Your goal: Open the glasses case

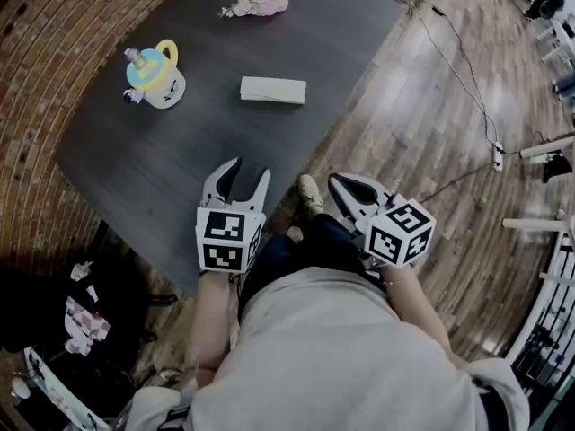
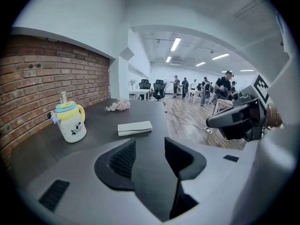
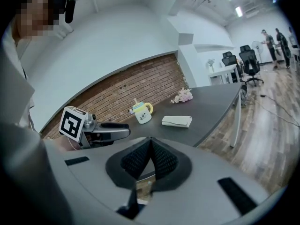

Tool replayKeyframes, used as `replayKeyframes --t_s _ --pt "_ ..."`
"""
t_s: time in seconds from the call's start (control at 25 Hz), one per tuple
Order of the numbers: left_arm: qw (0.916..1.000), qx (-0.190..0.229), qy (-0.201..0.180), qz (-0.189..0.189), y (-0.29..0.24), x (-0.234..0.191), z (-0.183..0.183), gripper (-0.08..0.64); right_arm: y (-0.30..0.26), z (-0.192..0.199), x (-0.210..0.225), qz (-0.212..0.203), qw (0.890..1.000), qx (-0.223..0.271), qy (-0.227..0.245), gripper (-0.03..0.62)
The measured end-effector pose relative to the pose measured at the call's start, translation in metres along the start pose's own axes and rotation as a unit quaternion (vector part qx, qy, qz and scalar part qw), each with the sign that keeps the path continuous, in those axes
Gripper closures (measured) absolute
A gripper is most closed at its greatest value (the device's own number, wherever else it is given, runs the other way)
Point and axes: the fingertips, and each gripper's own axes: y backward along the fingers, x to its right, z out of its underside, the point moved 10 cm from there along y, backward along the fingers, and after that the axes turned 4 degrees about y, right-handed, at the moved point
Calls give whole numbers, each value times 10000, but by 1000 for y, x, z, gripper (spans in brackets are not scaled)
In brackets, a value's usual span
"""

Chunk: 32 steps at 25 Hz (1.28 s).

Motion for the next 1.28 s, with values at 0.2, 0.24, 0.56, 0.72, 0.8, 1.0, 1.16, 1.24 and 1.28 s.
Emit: replayKeyframes --t_s 0.2,0.24,0.56,0.72,0.8,1.0,1.16,1.24,1.28 --pt "9992 -45 -180 -368 -23 -20 -15 366 -29 -24 28 -210 9998 -40 24 586" --pt "9991 -79 -200 -368 -30 -23 -18 364 -35 -29 34 -261 9996 -75 53 586" --pt "9964 -442 -649 -306 -86 -37 -39 344 -75 -73 83 -617 9976 -295 131 586" --pt "9891 -728 -1267 -207 -114 -40 -50 324 -94 -84 104 -799 9958 -441 113 586" --pt "9842 -858 -1547 -96 -129 -42 -56 316 -102 -89 114 -875 9949 -500 100 586" --pt "9773 -1005 -1854 212 -162 -45 -71 310 -115 -101 137 -1005 9931 -603 54 586" --pt "9700 -1226 -2024 549 -189 -46 -75 304 -124 -101 156 -1093 9914 -725 -46 586" --pt "9674 -1380 -2002 711 -200 -48 -74 304 -131 -100 162 -1192 9897 -786 -94 586" --pt "9644 -1473 -2062 749 -204 -49 -72 301 -133 -99 165 -1244 9888 -819 -109 586"
